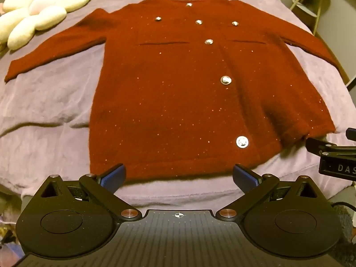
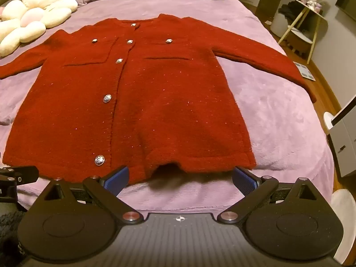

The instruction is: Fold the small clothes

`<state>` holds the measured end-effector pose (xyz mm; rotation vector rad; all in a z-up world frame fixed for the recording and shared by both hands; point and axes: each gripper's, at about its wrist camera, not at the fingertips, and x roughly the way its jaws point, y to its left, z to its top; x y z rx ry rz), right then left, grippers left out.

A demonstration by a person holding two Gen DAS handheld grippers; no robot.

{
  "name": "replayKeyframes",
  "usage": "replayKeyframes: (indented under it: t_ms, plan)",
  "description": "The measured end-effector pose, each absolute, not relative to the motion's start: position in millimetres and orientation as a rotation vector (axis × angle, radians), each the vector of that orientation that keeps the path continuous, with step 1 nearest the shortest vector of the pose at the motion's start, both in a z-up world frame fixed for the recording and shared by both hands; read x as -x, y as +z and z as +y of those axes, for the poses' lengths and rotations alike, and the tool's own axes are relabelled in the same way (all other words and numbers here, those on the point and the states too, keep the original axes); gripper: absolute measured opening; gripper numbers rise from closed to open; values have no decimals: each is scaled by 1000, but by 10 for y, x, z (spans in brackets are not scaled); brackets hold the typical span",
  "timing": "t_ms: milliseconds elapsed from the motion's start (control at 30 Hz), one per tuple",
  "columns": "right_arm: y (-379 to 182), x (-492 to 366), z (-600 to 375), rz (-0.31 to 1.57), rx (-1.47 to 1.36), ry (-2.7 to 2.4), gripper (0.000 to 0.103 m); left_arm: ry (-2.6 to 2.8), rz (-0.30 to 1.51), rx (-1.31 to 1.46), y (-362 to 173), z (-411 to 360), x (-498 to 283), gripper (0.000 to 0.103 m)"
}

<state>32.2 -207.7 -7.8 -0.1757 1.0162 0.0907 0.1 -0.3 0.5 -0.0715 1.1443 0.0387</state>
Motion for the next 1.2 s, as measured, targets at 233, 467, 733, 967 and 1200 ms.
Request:
replayKeyframes:
  t_ms: [233, 467, 733, 967, 1200]
  plan:
    - [-74, -337, -2035, 1019, 175, 98, 99, 25, 1098, 60, 38, -36, 43, 103]
    - [-64, -354, -2000, 1017, 185, 107, 99, 48, 1145, 64, 4, 32, -6, 103]
    - [-47, -368, -1989, 1019, 186, 111, 99, 44, 1141, 58, 30, 30, -5, 103]
    - [-33, -369, -1984, 1018, 185, 108, 99, 41, 1142, 54, 37, 8, -11, 103]
    - [-36, -367, -1994, 1023, 185, 109, 99, 36, 1142, 58, 39, -4, -12, 103]
